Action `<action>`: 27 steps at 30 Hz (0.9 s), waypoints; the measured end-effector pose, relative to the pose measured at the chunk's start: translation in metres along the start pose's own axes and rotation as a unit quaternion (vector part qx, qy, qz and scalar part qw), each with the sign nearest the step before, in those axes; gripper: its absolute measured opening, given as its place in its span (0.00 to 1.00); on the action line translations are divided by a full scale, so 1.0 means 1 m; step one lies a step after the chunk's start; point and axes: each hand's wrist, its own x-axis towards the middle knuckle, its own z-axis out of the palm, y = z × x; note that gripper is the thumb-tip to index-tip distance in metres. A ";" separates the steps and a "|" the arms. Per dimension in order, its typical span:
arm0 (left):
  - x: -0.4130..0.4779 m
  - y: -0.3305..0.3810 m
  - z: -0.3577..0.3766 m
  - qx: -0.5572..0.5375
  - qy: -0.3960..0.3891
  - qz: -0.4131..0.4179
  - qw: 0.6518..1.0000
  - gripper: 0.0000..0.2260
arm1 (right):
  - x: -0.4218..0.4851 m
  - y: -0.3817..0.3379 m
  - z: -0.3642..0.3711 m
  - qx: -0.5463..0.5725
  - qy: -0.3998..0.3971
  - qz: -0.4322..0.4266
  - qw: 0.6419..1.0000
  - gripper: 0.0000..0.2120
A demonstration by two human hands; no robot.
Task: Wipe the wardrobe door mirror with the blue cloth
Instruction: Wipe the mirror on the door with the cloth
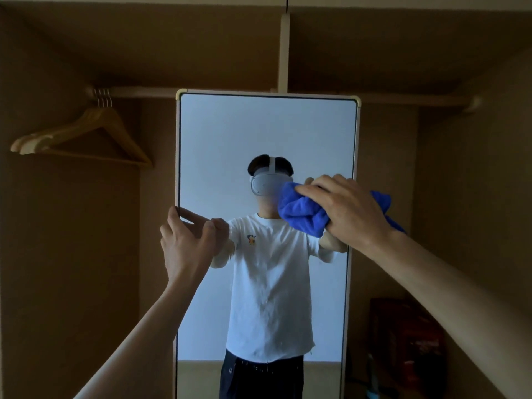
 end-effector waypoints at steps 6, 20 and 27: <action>0.000 -0.002 -0.003 0.007 -0.006 0.013 1.000 0.36 | -0.001 0.003 -0.007 -0.015 -0.005 0.004 1.000 0.21; 0.002 -0.009 0.002 0.024 0.004 0.023 0.999 0.35 | 0.008 0.029 -0.024 -0.002 0.088 0.123 0.988 0.20; 0.005 -0.012 -0.004 0.020 0.004 0.039 0.999 0.33 | -0.016 0.017 0.003 0.017 0.092 0.242 0.966 0.24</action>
